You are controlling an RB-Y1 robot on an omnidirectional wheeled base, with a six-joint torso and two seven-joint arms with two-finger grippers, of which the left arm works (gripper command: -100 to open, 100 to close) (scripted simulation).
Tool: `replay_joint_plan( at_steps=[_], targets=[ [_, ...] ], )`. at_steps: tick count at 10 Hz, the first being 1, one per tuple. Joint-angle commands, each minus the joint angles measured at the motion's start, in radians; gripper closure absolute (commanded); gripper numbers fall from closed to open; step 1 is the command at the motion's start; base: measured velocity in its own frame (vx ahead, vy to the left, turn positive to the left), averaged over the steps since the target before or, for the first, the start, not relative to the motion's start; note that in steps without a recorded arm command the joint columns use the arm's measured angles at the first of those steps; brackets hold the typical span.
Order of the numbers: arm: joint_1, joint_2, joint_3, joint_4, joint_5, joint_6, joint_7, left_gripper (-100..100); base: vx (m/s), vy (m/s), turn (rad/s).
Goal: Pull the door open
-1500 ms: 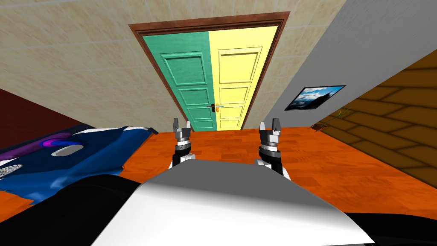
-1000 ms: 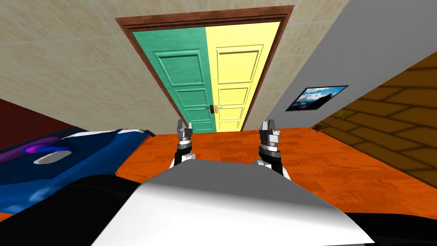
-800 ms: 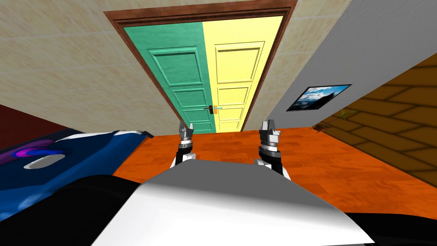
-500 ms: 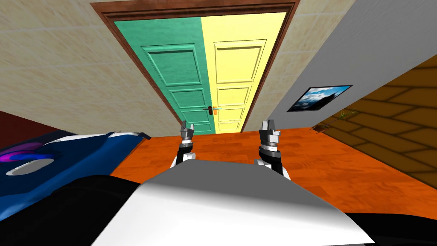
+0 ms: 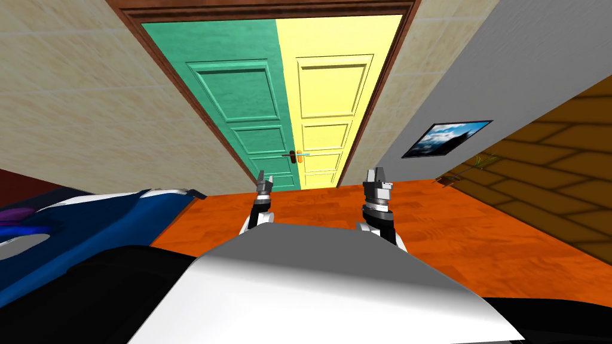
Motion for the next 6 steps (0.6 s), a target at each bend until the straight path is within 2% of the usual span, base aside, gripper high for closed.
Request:
replay_joint_plan(
  at_steps=[1, 6],
  targets=[
    [-0.015, 0.006, 0.006, 0.032, 0.001, 0.007, 0.002, -100, 0.095, 0.007, -0.017],
    [-0.057, 0.023, 0.025, 0.116, 0.002, 0.036, 0.005, -100, 0.097, 0.000, -0.027]
  ],
)
